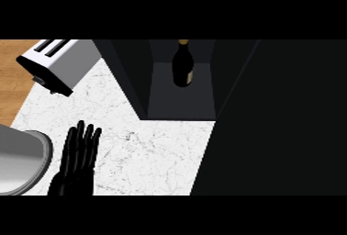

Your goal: Pick up the wine, place it into the cabinet and close the cabinet

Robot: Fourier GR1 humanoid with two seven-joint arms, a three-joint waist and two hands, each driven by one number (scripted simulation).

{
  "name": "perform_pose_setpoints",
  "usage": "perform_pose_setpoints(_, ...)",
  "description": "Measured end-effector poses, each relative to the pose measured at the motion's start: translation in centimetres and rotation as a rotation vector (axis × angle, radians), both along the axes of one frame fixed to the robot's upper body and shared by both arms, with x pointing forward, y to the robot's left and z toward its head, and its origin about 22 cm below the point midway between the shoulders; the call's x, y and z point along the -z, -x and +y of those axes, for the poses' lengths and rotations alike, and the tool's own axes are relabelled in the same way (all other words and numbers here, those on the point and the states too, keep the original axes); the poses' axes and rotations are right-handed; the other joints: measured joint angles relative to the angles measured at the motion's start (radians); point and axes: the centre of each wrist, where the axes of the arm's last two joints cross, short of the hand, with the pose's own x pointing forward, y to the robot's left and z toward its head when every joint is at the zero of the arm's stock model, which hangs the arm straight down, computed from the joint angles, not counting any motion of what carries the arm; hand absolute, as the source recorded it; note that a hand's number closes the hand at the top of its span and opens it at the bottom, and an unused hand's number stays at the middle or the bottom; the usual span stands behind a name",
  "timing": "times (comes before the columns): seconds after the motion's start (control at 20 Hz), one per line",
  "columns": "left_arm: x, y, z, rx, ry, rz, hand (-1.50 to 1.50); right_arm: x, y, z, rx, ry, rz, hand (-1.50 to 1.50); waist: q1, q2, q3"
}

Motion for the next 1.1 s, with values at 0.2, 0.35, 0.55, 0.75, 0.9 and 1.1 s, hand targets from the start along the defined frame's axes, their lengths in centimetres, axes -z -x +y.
perform_pose_setpoints(0.2,-0.9,1.2,2.2,-0.019,0.002,-0.007,-1.50,-0.4,-0.2,1.1,-0.011,0.003,0.016,1.50,0.008,-0.001,-0.001)
perform_pose_setpoints(0.35,-1.4,1.8,3.8,-0.029,0.004,-0.015,-1.50,-0.7,-0.3,1.9,-0.009,0.000,0.041,1.50,0.012,-0.002,-0.002)
perform_pose_setpoints(0.55,-1.6,2.3,5.9,-0.029,0.007,-0.014,-1.50,-1.0,-0.7,3.4,-0.029,-0.027,0.037,1.50,0.020,-0.002,-0.003)
perform_pose_setpoints(0.75,-2.0,3.0,7.8,-0.022,0.013,-0.013,-1.50,-1.5,-0.9,5.6,-0.049,-0.061,0.041,1.50,0.030,-0.002,-0.004)
perform_pose_setpoints(0.9,-2.3,3.0,9.1,-0.017,0.015,-0.020,-1.50,-1.9,-1.3,6.9,-0.054,-0.077,0.017,1.50,0.036,0.002,-0.004)
perform_pose_setpoints(1.1,-3.0,3.1,10.8,0.006,0.011,-0.030,-1.50,-2.6,-2.4,8.3,-0.061,-0.087,-0.009,1.50,0.050,0.005,-0.004)
